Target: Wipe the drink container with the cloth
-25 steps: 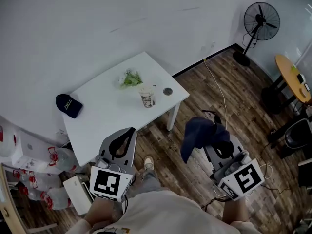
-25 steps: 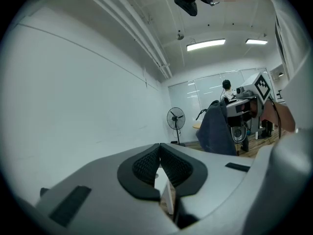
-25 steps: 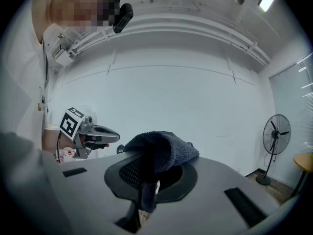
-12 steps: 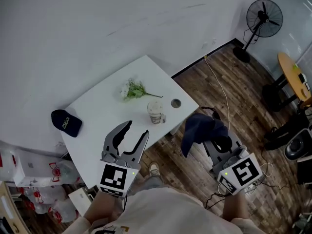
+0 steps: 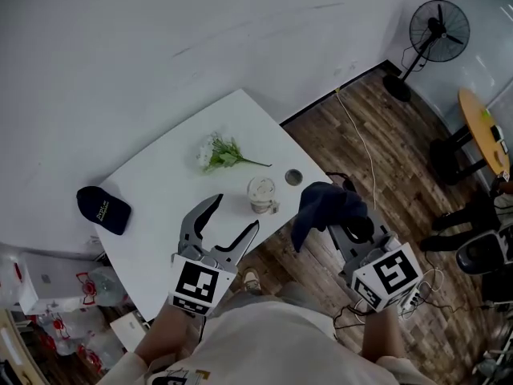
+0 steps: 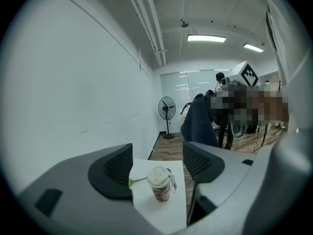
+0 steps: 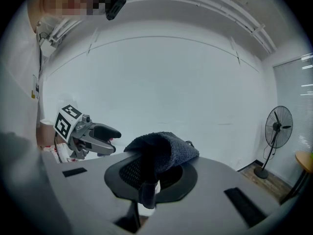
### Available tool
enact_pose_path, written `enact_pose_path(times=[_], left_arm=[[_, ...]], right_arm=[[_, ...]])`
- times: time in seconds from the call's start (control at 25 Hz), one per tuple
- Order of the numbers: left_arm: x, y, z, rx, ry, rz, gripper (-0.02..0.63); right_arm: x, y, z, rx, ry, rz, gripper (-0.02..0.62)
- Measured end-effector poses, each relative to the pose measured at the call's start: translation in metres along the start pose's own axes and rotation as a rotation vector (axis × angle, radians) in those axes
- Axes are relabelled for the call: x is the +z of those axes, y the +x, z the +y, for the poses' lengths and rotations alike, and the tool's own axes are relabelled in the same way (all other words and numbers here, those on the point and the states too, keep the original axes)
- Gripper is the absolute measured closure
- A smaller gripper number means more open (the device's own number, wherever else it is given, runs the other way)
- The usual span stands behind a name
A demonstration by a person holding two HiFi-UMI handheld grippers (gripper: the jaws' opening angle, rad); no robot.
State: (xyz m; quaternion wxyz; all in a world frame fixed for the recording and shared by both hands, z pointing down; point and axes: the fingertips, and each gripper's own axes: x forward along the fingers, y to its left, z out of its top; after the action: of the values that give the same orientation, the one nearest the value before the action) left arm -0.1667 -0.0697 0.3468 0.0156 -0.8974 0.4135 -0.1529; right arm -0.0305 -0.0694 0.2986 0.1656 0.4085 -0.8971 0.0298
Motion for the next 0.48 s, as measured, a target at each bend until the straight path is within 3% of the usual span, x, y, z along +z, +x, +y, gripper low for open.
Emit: enact_pose_path(times=[0.48], left_arm=[[-0.022,0.055,-0.007,0.055,-0.006,0.12,0.276]], right_arm=[[-0.029,0.036,-0.048,0.127,0.018,0.05,0.552]])
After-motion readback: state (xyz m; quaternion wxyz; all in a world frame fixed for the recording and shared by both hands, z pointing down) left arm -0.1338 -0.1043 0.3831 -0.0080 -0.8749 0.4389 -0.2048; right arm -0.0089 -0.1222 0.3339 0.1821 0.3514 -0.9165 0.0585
